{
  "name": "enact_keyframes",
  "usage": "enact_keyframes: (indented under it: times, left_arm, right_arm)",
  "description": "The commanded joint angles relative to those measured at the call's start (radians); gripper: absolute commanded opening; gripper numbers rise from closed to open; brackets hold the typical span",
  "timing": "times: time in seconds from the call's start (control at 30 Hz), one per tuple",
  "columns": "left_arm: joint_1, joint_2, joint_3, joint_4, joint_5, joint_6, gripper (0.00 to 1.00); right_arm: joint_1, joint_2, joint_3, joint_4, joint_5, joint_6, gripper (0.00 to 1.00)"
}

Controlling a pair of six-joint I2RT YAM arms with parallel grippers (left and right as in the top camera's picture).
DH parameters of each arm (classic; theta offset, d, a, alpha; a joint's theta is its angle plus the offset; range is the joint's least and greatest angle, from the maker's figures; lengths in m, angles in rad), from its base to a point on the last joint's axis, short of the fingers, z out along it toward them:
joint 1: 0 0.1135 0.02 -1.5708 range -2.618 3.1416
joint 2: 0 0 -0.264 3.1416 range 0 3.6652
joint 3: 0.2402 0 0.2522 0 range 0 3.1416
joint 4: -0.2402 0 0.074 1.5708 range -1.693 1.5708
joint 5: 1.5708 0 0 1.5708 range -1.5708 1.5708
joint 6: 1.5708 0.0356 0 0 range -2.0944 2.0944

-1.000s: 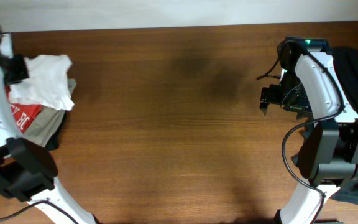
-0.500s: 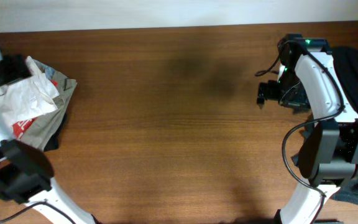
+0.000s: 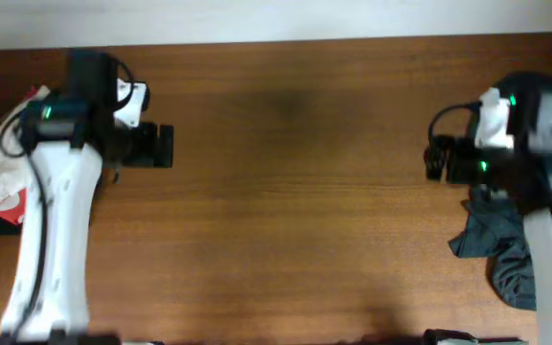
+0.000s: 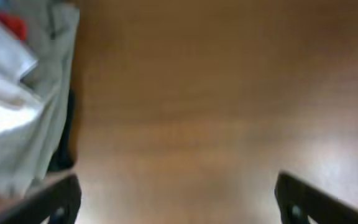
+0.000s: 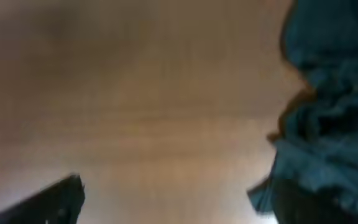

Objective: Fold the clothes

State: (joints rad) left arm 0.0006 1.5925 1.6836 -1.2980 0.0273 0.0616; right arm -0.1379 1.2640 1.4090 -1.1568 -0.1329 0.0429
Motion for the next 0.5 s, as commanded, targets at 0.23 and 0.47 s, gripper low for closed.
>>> enact_keyframes:
  times: [0.23,0.47]
  left_arm:
    - [0.002,-0.955,-0.959,0.584,-0.005,-0.005,0.99]
    - [0.002,-0.951,-0.959,0.441,-0.005,-0.005,0.99]
  right_arm:
    - [0.001,-0.567,-0.549,0.248,0.025,-0.010,0.99]
    - [0.008,-0.481,-0.549,0.244,0.029,-0.010,0.99]
